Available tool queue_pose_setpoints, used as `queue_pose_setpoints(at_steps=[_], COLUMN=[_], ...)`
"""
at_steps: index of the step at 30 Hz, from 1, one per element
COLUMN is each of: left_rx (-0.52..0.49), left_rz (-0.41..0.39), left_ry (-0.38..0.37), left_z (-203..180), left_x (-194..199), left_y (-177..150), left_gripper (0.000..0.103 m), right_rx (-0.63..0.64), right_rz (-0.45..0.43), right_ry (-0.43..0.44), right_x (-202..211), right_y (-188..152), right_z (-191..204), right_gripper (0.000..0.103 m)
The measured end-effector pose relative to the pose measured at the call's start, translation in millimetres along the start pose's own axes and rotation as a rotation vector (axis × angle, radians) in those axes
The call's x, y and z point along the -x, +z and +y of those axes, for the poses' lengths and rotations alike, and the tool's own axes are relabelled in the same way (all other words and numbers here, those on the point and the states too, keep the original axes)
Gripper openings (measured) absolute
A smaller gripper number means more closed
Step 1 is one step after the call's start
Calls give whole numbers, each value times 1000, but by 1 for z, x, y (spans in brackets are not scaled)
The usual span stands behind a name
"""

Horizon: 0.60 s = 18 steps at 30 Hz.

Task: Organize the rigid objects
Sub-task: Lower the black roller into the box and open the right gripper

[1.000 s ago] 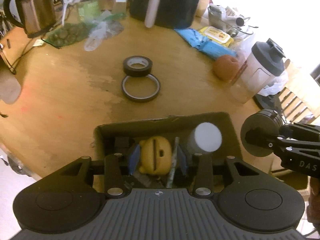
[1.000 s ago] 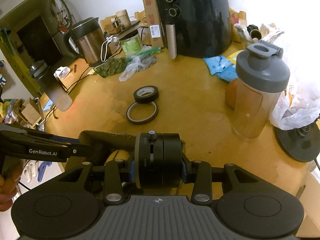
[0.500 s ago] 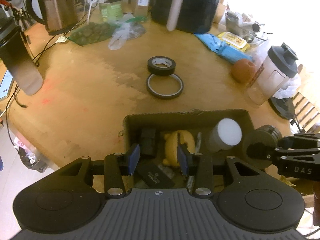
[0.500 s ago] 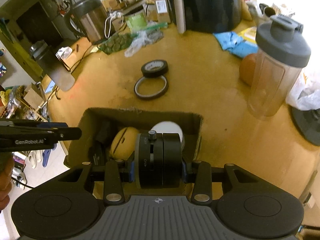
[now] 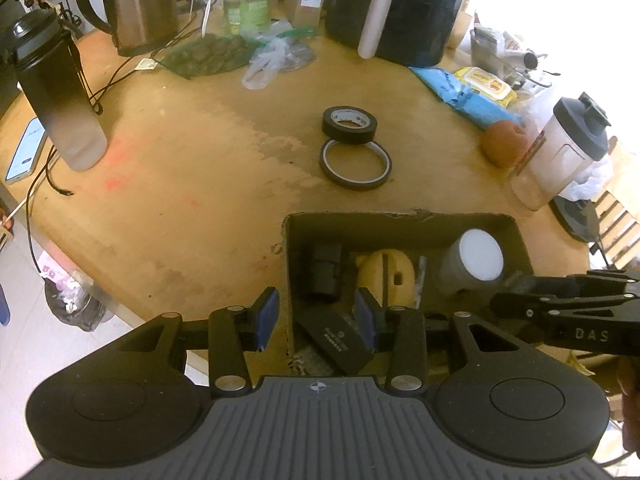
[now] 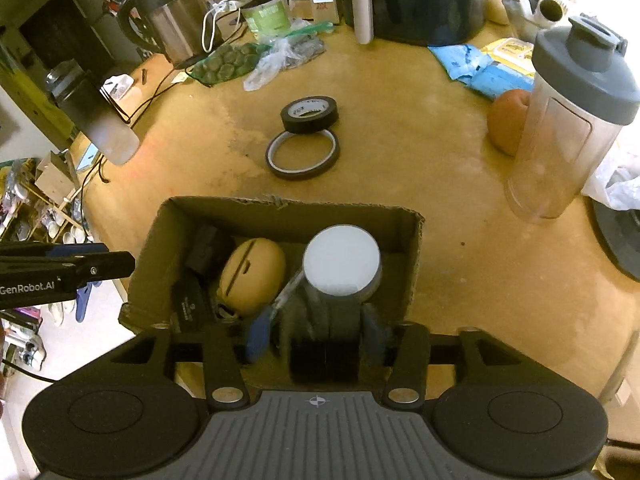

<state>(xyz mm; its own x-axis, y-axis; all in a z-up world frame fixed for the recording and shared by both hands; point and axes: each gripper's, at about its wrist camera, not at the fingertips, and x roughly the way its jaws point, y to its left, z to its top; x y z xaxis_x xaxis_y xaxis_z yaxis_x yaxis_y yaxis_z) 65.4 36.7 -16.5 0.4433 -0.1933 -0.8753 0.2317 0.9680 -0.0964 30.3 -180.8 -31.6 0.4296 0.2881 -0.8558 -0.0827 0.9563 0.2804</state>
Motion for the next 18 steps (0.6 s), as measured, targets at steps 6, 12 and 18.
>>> queue_pose_setpoints(at_steps=[6,12,18], left_rx=[-6,-25,-48], left_rz=[4,0,-6], left_ry=[-4,-14,-19], left_z=[2,1,0], left_x=[-2,-2,-4], left_y=[2,6,13], left_gripper=[41,41,41], right_rx=[8,-16,-32], right_rz=[-36,-49,-50], right_ry=[-10,-42,-70], right_x=[4,4,2], right_y=[3,7,11], right_z=[4,2,1], right_gripper=[81,98,100])
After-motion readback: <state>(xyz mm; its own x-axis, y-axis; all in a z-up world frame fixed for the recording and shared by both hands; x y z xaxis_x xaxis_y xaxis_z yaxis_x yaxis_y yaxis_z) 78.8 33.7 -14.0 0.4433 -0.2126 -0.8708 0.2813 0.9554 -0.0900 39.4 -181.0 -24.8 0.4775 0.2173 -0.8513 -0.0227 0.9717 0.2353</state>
